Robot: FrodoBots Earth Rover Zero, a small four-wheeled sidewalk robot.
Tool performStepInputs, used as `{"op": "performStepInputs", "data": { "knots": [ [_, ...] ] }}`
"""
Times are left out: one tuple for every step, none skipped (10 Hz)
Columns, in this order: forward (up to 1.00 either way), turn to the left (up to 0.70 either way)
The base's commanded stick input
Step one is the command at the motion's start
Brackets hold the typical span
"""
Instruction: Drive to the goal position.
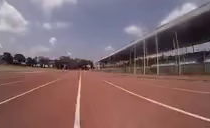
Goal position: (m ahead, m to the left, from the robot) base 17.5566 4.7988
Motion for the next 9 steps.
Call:
{"op": "performStepInputs", "data": {
  "knots": [
    [0.7, 0.0],
    [0.7, 0.0],
    [0.7, 0.0],
    [0.7, 0.0],
    [0.7, 0.0],
    [0.7, 0.0],
    [0.7, 0.0],
    [0.7, 0.0],
    [0.7, 0.0]
  ]
}}
